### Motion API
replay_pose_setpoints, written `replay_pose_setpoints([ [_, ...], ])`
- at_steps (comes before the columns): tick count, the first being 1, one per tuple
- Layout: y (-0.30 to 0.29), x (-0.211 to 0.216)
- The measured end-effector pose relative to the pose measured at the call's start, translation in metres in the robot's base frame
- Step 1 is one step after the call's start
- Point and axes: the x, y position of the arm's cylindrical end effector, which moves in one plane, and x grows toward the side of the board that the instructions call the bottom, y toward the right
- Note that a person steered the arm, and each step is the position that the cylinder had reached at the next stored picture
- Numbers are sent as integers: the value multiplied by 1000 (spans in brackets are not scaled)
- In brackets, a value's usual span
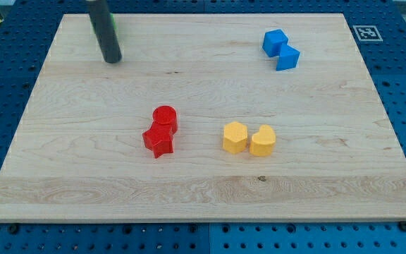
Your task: Push the green circle into green star
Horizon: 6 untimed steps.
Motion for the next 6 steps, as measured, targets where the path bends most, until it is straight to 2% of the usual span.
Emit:
replay_pose_setpoints([
  [2, 54, 2],
  [5, 54, 7],
  [6, 77, 19],
])
